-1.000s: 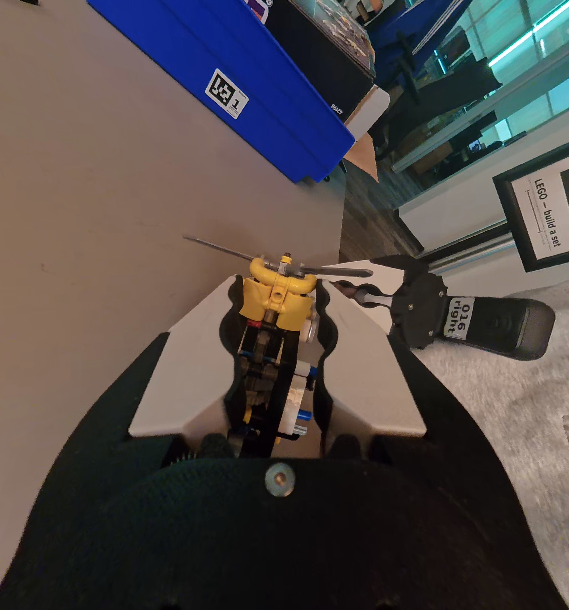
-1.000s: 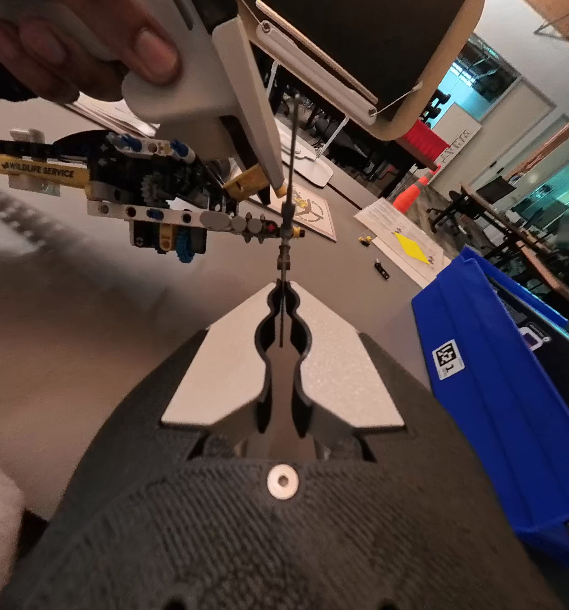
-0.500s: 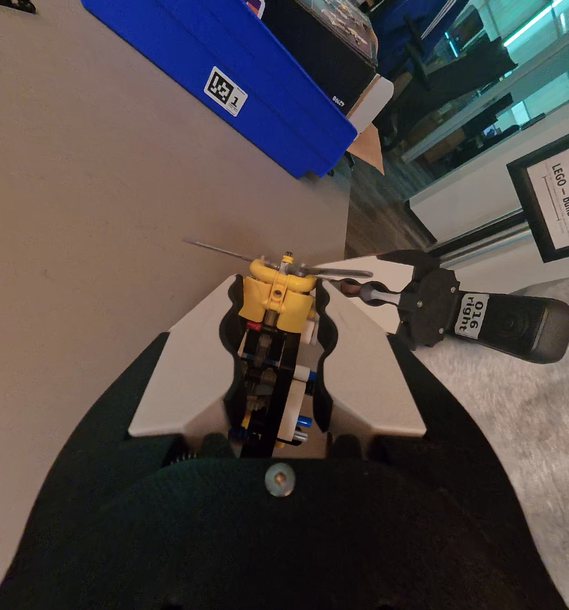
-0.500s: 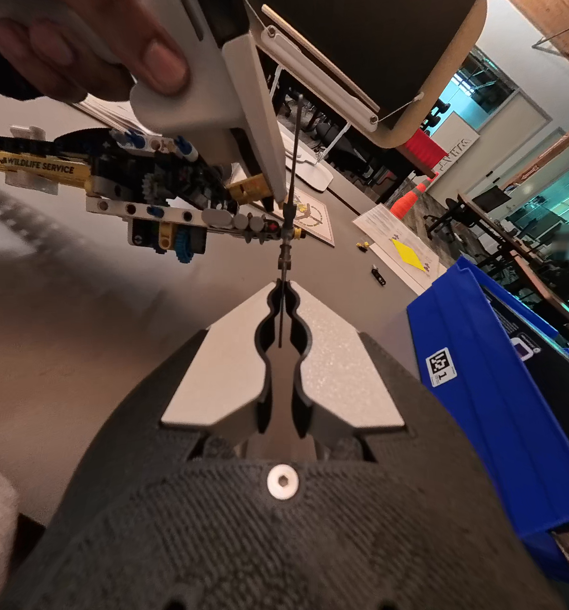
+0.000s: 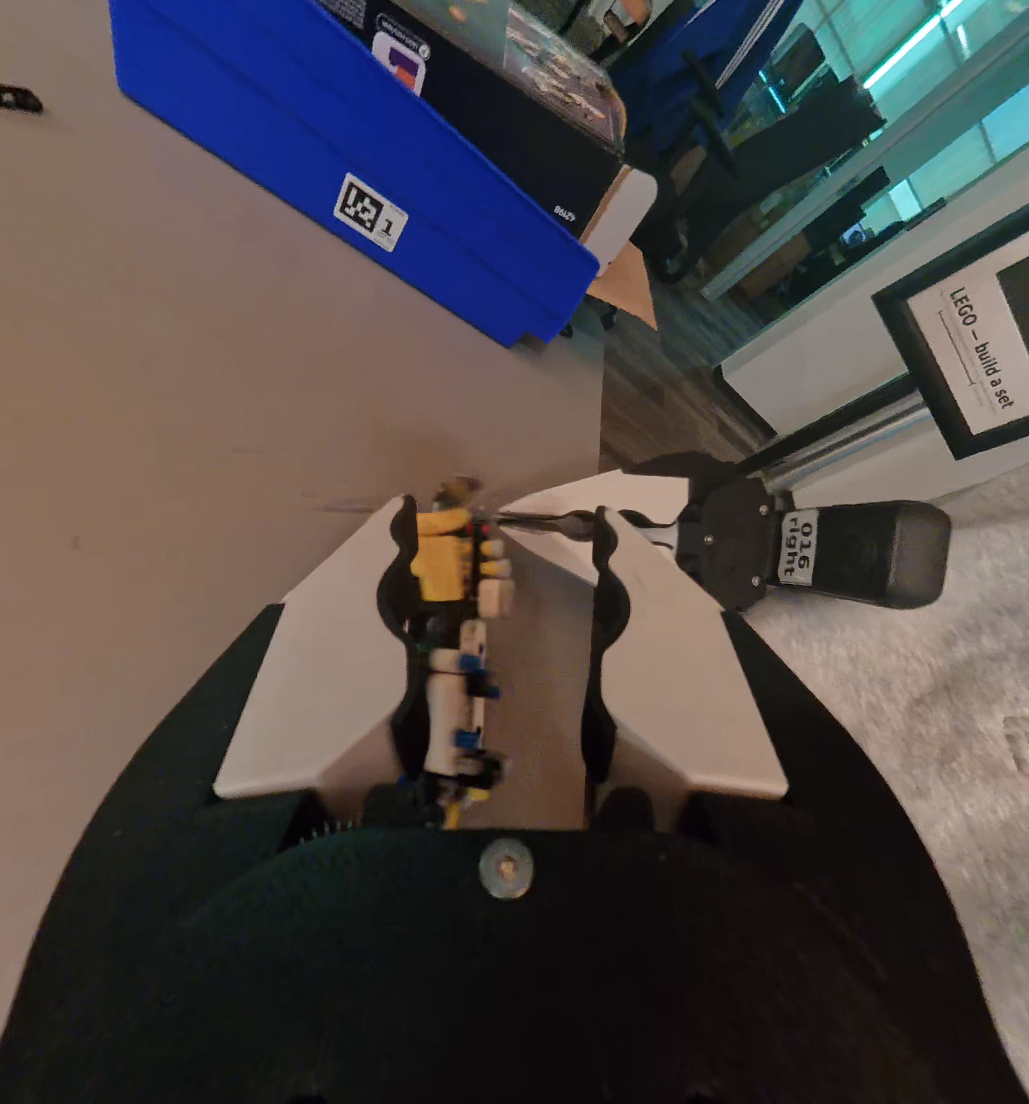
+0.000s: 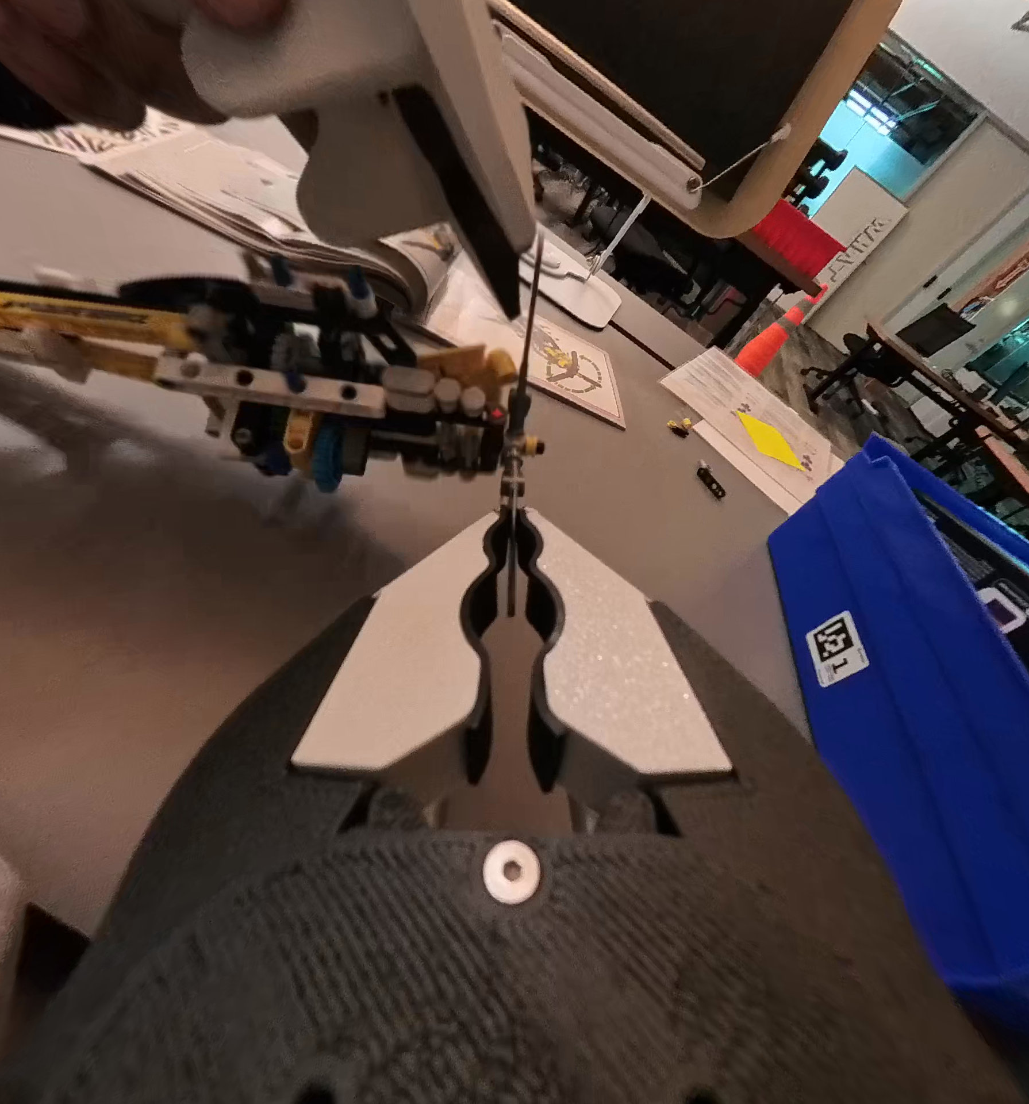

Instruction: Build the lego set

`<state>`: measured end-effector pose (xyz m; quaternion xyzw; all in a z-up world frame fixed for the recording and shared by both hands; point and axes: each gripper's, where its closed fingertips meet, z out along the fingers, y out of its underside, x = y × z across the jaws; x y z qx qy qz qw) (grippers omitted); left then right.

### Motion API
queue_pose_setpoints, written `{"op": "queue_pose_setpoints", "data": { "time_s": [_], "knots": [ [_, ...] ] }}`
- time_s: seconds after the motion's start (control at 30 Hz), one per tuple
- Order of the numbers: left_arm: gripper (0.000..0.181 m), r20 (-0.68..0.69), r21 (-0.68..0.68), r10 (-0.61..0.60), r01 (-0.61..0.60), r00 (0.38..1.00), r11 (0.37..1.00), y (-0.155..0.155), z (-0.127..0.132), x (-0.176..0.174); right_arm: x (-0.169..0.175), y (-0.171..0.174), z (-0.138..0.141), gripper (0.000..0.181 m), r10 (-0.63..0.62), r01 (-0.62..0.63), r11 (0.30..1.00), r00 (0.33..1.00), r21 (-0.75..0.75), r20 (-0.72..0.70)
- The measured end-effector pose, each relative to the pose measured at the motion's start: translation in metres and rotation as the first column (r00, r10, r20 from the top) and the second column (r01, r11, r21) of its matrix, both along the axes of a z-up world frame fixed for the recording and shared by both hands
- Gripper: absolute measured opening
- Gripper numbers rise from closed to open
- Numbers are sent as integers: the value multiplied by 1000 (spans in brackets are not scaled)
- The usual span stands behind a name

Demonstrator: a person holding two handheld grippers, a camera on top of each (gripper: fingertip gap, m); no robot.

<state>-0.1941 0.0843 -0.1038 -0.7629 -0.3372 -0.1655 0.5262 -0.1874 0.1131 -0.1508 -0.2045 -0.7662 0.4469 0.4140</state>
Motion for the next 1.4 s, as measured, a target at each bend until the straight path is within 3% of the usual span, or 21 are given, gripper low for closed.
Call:
{"op": "queue_pose_setpoints", "data": {
  "time_s": [0.33,0.5,0.67,1.1,1.4],
  "knots": [
    [59,-73,-179,8,-21,997,984,4,-22,3,-2,-1,-10,0,3,-3,1000,997,-3,79],
    [72,-179,-336,-17,-45,984,941,6,-39,4,-1,-1,-12,0,16,-14,1000,992,-20,124],
    [73,-214,-478,-81,-32,973,878,5,-57,7,-1,-4,-12,0,30,-26,999,990,-31,136],
    [49,-294,-579,-105,-89,950,810,1,-66,1,-1,-8,-14,0,56,-47,997,983,-53,177],
    [44,-243,-545,-61,-84,968,834,3,-65,1,-1,-8,-14,0,61,-48,996,979,-70,196]
  ]
}}
